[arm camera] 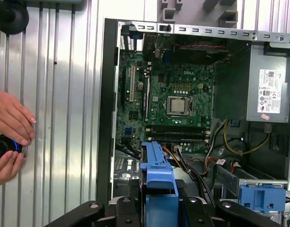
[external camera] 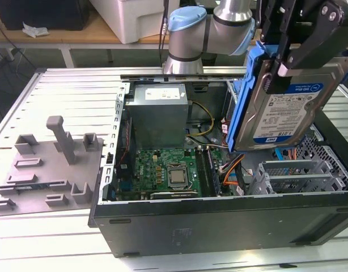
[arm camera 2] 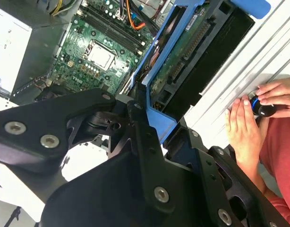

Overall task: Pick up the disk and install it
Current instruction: 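Insert the disk into the insertion slot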

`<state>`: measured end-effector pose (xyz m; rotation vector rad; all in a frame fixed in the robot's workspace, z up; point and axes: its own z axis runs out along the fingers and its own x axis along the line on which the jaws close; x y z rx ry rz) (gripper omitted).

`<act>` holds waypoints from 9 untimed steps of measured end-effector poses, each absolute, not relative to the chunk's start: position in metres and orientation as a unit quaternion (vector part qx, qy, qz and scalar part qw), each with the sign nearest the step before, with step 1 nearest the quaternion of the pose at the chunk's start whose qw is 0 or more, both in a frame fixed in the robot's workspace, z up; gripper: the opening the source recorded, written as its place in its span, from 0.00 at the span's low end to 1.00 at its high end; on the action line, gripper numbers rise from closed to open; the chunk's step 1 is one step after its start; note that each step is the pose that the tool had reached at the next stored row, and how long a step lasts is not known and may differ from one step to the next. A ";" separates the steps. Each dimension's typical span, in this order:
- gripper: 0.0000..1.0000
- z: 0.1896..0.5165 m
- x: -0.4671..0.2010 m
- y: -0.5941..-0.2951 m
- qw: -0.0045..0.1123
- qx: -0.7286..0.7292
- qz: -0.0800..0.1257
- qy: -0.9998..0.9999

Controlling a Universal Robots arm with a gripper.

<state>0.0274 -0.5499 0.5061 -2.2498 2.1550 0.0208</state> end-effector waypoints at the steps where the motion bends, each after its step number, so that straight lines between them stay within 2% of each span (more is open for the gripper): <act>1: 0.37 0.505 0.028 -0.550 0.013 -0.719 0.007 0.695; 9: 0.37 0.498 0.037 -0.550 0.014 -0.694 0.006 0.720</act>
